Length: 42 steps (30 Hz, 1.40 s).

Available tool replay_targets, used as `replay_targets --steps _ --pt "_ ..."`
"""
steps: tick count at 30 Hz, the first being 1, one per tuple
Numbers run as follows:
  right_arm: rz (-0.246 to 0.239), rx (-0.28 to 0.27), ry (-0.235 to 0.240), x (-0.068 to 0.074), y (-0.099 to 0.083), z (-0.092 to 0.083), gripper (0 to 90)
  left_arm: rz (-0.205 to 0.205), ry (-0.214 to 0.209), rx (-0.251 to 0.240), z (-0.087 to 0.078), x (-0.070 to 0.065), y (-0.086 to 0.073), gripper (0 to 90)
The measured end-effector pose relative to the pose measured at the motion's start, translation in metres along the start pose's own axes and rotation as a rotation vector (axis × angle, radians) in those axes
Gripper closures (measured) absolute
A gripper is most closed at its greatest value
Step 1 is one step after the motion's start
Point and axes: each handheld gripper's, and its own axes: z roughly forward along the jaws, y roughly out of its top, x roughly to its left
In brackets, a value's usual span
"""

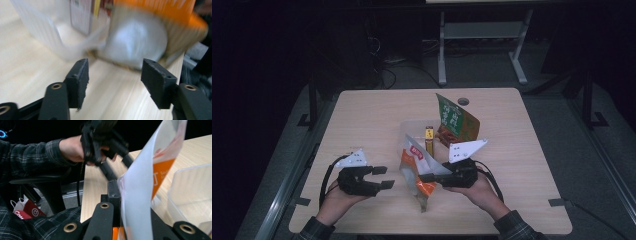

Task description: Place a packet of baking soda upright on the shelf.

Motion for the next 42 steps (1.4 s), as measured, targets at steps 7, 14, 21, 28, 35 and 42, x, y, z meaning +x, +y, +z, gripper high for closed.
replay_targets --steps 7,14,21,28,35,42 --pt "0.008 -0.007 -0.014 -0.001 0.008 -0.002 90.0 0.003 -0.018 0.079 0.013 0.002 -0.017 33.6" --pt "0.007 -0.008 -0.037 -0.003 0.015 -0.001 90.0 -0.003 -0.020 0.093 0.015 0.006 -0.019 33.0" --pt "-0.007 -0.035 -0.061 -0.007 0.029 -0.009 90.0 -0.006 -0.011 0.111 0.017 0.007 -0.020 30.4" --pt "-0.004 -0.069 -0.097 -0.014 0.041 -0.015 90.0 0.018 -0.002 0.116 0.020 0.008 -0.022 26.9" --pt "0.004 -0.096 -0.142 -0.029 0.056 -0.018 90.0 0.045 0.004 0.140 0.024 0.006 -0.023 24.4" --pt "0.001 -0.108 -0.167 -0.040 0.066 -0.014 90.0 0.047 0.008 0.139 0.024 0.007 -0.023 24.2"
